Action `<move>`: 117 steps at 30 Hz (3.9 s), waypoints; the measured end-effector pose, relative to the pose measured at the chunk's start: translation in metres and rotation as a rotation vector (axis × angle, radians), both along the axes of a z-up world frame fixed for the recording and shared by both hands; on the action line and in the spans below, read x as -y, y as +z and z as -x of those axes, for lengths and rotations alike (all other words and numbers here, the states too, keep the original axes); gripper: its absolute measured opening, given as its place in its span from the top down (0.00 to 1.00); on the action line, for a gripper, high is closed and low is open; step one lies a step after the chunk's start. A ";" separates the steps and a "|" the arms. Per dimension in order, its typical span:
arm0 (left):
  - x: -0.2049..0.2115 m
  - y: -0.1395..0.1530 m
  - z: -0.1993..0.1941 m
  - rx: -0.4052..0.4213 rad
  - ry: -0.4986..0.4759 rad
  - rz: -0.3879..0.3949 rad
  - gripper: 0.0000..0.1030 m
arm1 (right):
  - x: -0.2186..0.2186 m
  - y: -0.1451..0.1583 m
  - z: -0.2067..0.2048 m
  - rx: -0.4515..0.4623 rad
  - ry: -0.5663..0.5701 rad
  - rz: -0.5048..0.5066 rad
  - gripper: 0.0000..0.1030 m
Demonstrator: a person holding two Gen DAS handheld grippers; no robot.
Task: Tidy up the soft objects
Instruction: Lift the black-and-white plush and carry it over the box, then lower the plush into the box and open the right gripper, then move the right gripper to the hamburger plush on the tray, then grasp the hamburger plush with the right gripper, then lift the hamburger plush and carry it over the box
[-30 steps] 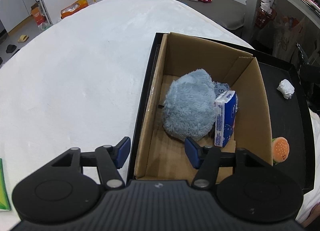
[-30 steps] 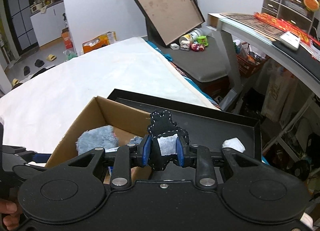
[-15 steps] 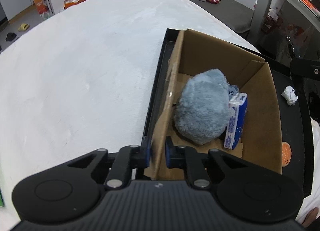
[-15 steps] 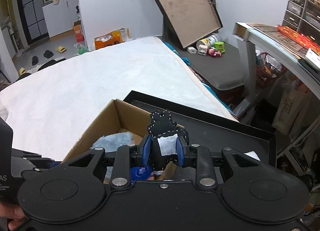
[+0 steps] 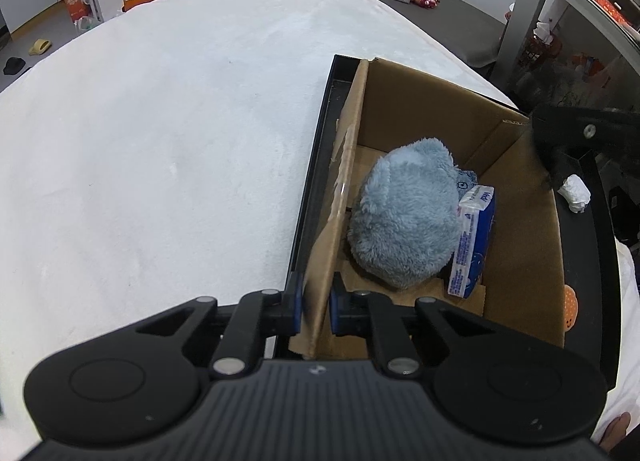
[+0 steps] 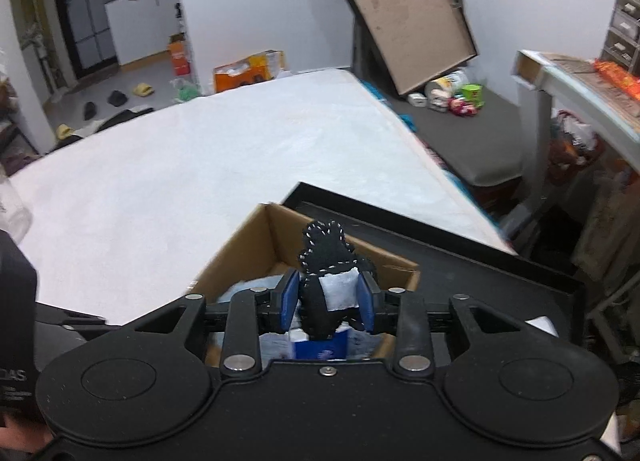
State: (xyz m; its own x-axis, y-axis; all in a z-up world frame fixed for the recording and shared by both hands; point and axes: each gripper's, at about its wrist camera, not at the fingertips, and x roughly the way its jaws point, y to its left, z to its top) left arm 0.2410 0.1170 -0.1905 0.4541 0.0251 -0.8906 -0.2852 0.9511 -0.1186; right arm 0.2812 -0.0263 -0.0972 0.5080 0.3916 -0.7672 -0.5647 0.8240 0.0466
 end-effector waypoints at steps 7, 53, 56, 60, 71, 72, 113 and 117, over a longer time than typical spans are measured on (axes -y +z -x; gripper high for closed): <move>-0.005 0.001 0.001 -0.009 0.016 0.023 0.87 | 0.010 -0.006 0.004 -0.031 -0.028 0.020 0.37; 0.061 0.002 -0.016 -0.143 -0.099 -0.250 0.33 | 0.154 -0.103 0.025 -0.267 -0.432 -0.126 0.09; 0.066 0.002 -0.017 -0.149 -0.109 -0.271 0.33 | 0.154 -0.108 0.021 -0.283 -0.442 -0.122 0.09; 0.070 0.000 -0.020 -0.160 -0.116 -0.287 0.33 | 0.151 -0.112 0.019 -0.296 -0.437 -0.121 0.09; 0.079 -0.003 -0.031 -0.195 -0.124 -0.323 0.32 | 0.142 -0.123 0.016 -0.296 -0.396 -0.080 0.09; 0.081 -0.003 -0.032 -0.199 -0.123 -0.328 0.31 | 0.141 -0.123 0.017 -0.284 -0.397 -0.065 0.09; 0.062 0.011 -0.015 -0.155 -0.098 -0.275 0.30 | 0.160 -0.076 0.028 -0.150 -0.384 -0.056 0.61; 0.058 0.013 -0.012 -0.137 -0.087 -0.247 0.30 | 0.155 -0.064 0.029 -0.130 -0.369 -0.065 0.61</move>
State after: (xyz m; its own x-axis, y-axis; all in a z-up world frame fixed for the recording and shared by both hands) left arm 0.2526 0.0594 -0.1780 0.3401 0.2148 -0.9155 -0.1988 0.9680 0.1532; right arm 0.2518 -0.1812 -0.1617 0.5236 0.2505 -0.8143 -0.2170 0.9635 0.1569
